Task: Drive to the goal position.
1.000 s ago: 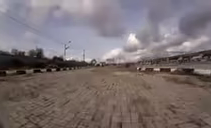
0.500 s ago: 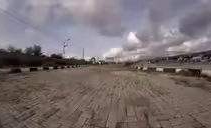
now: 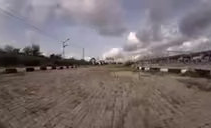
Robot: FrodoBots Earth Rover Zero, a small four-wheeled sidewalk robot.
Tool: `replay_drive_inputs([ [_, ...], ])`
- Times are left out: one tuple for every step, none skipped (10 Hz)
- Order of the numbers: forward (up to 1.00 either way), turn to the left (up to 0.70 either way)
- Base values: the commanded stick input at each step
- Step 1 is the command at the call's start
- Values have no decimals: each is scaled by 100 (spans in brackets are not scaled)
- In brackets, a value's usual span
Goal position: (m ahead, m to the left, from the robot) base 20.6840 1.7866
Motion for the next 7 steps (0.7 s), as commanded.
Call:
replay_drive_inputs([
  [100,0],
  [100,0],
  [100,0],
  [100,0],
  [100,0],
  [100,0],
  [100,0],
])
